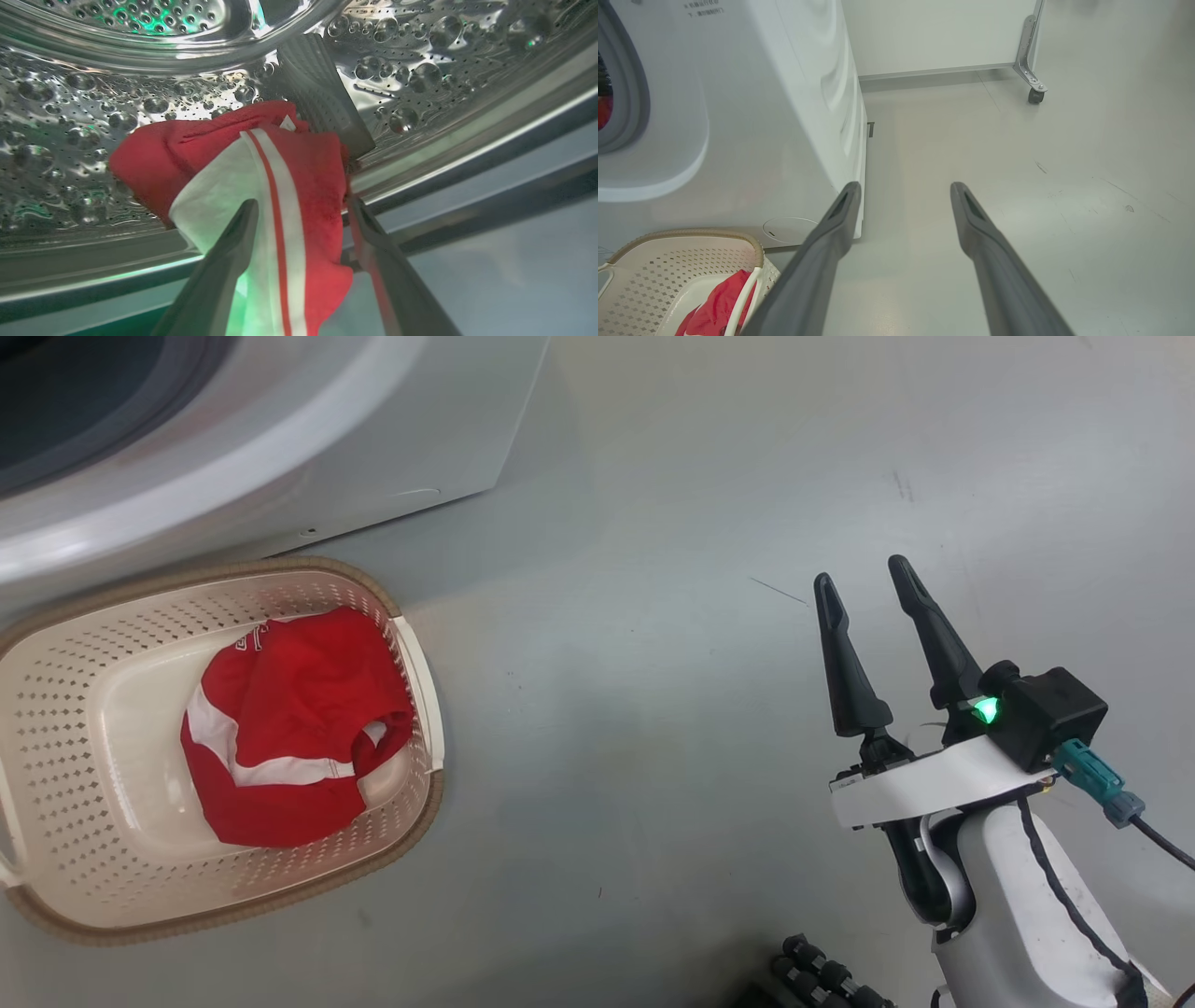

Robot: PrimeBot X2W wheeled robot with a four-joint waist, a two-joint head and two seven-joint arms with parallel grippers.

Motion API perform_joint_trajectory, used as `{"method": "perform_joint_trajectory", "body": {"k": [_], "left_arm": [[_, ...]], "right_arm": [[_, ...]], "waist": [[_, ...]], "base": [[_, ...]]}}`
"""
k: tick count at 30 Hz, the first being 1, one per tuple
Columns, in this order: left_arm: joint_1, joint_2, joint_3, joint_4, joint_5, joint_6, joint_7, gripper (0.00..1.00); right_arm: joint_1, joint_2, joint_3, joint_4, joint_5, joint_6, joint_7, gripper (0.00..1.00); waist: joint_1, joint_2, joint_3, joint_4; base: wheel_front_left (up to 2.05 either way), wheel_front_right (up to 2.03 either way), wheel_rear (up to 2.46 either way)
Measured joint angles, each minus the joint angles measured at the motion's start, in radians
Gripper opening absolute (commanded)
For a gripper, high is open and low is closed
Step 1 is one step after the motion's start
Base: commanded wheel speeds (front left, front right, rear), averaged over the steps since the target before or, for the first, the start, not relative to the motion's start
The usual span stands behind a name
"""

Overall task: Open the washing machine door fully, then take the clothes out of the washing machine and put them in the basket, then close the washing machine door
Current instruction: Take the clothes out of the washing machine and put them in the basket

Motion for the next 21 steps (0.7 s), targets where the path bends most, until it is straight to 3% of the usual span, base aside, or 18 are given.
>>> {"method": "perform_joint_trajectory", "body": {"k": [8,9,10,11,12,13,14,21], "left_arm": [[-0.012,-0.004,0.016,0.04,-0.013,0.016,0.03,1.0],[-0.014,-0.003,0.019,0.044,-0.013,0.018,0.03,0.96],[-0.015,-0.003,0.023,0.049,-0.013,0.018,0.03,0.85],[-0.017,-0.003,0.024,0.052,-0.014,0.018,0.03,0.67],[-0.021,-0.003,0.024,0.054,-0.014,0.018,0.03,0.37],[-0.024,-0.003,0.024,0.057,-0.014,0.019,0.03,0.15],[-0.027,-0.003,0.023,0.059,-0.014,0.021,0.03,0.0],[-0.035,-0.009,0.02,0.06,-0.014,0.022,0.007,0.0]], "right_arm": [[-0.016,0.0,0.001,-0.011,0.02,-0.009,0.0,1.0],[-0.02,0.0,0.004,-0.011,0.02,-0.009,0.0,1.0],[-0.022,0.0,0.007,-0.011,0.02,-0.009,0.0,1.0],[-0.025,0.001,0.008,-0.011,0.02,-0.009,0.0,1.0],[-0.028,0.001,0.008,-0.011,0.02,-0.009,0.0,1.0],[-0.031,0.0,0.008,-0.012,0.02,-0.009,0.0,1.0],[-0.032,0.0,0.008,-0.012,0.021,-0.009,0.0,1.0],[-0.034,0.0,0.009,-0.012,0.021,-0.01,0.0,1.0]], "waist": [[-0.0001,0.0,0.022,0.004],[-0.0001,0.0,0.024,0.005],[-0.0001,0.0,0.025,0.006],[-0.0001,0.0,0.026,0.006],[-0.0001,0.0,0.027,0.007],[-0.0001,0.0,0.027,0.007],[-0.0001,0.0,0.028,0.008],[-0.0001,0.0,0.033,0.016]], "base": [[0.0,0.0,0.0],[0.0,0.0,0.0],[0.0,0.0,0.0],[0.0,0.0,0.0],[0.0,0.0,0.0],[0.0,0.0,0.0],[0.0,0.0,0.0],[0.0,0.0,0.0]]}}
